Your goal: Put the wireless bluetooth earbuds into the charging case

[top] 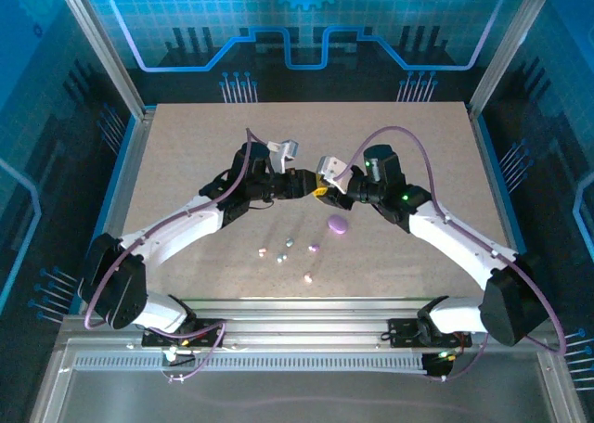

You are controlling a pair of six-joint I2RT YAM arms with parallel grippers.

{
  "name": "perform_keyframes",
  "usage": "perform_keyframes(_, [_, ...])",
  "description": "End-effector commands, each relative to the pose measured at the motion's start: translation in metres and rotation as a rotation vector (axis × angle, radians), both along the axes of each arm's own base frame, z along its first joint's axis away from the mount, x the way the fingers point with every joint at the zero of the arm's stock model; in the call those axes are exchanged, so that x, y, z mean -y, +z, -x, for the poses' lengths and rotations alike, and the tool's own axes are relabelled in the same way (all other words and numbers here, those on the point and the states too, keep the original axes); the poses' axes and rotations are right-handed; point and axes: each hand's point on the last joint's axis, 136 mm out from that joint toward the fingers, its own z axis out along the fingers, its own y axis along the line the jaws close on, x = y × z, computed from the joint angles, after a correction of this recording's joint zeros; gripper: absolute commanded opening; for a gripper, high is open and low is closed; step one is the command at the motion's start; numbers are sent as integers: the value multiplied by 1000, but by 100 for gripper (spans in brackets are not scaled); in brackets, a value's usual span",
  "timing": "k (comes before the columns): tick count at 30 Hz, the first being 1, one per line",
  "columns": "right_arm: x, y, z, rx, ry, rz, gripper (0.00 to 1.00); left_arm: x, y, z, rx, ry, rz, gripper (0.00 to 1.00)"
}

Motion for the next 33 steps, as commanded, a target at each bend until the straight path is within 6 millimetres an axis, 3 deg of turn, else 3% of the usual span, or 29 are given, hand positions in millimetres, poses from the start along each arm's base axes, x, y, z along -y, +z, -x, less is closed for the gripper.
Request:
perform_keyframes(1, [-9,16,11,81,58,-22,38,4,5,-1,19,19,28,29])
perform_keyframes(8, [-8,22,11,104,53,-36,45,-2,10,4,54,35,42,23])
perform_keyframes(16, [2,37,6,199,13,-58,73,0,30,5,32,36,144,24])
perform_keyframes(18, [9,26,6,212,7,-58,77,1,33,6,16,31,173,24])
perform_keyframes(22, [21,19,4,218,35,-81,75,2,45,5,-35,19,284,25])
perform_keyframes(26, [28,35,3,203,71,-182,70,4,53,9,-51,-2,319,24])
perform_keyframes(33, [26,51,5,251,115,-213,66,6,56,12,-89,-23,340,25])
